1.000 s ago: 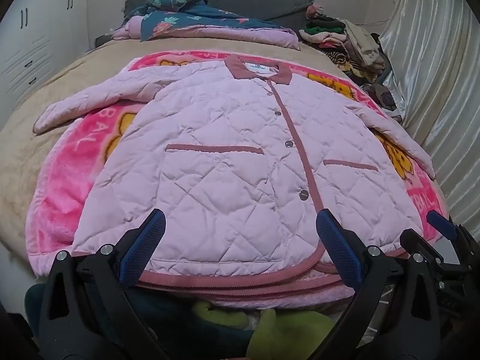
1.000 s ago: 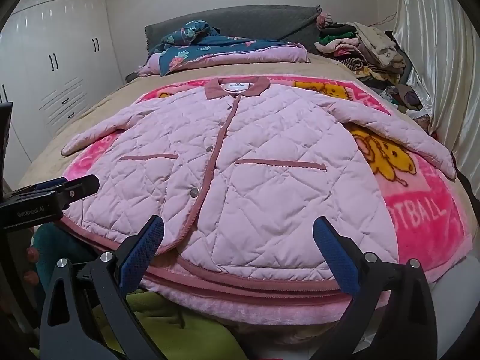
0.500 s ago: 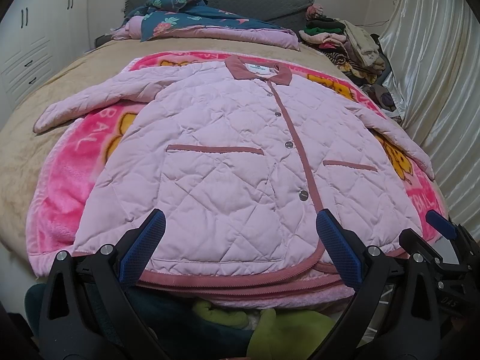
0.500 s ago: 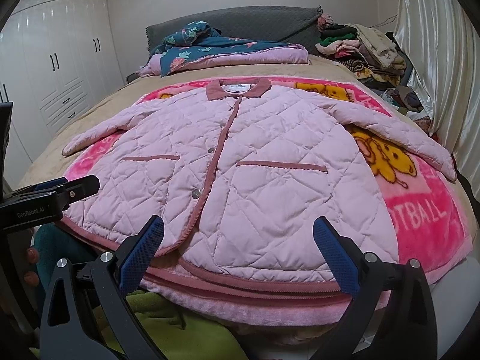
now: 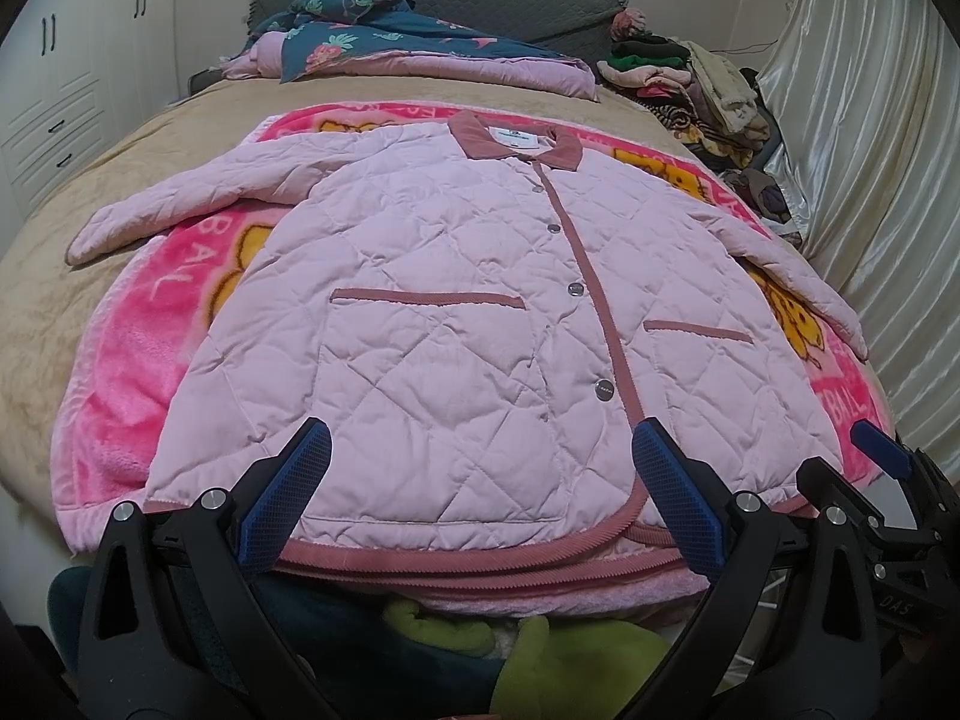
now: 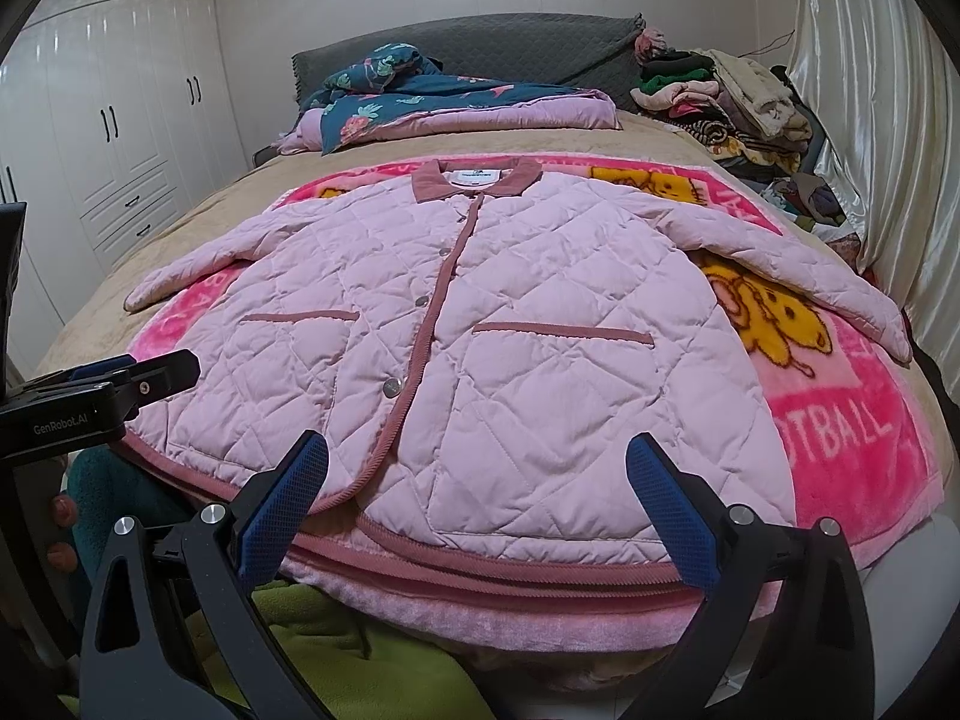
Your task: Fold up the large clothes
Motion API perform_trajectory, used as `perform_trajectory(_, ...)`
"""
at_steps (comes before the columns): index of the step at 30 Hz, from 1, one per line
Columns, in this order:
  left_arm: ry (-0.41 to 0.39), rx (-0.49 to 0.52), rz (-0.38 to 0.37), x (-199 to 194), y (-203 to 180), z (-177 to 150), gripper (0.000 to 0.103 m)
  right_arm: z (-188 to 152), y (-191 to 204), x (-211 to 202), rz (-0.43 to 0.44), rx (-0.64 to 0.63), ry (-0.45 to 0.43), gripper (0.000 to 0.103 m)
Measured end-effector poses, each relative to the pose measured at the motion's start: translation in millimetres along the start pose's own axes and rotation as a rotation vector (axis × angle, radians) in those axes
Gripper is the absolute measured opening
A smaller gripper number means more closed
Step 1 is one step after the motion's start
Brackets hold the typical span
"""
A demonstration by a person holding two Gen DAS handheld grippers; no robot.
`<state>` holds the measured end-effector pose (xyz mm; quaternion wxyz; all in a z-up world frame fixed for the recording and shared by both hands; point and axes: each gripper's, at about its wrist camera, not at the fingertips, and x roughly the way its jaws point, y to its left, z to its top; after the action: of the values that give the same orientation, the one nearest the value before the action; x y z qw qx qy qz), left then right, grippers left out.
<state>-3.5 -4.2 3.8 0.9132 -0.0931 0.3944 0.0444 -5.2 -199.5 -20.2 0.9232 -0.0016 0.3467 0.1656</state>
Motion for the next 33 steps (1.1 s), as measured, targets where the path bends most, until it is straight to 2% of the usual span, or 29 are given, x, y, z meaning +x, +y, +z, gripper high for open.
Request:
perform_trajectory(22,0.002,0.001,0.006,1,-5,2,0.094,2,-1,5,0.008,-0.005,0.006,0.099)
perform_trajectory(33,0.013,-0.016,0.025,16,2,19,0.094,27,-6,17,0.000,-0.018,-0.023,0.099)
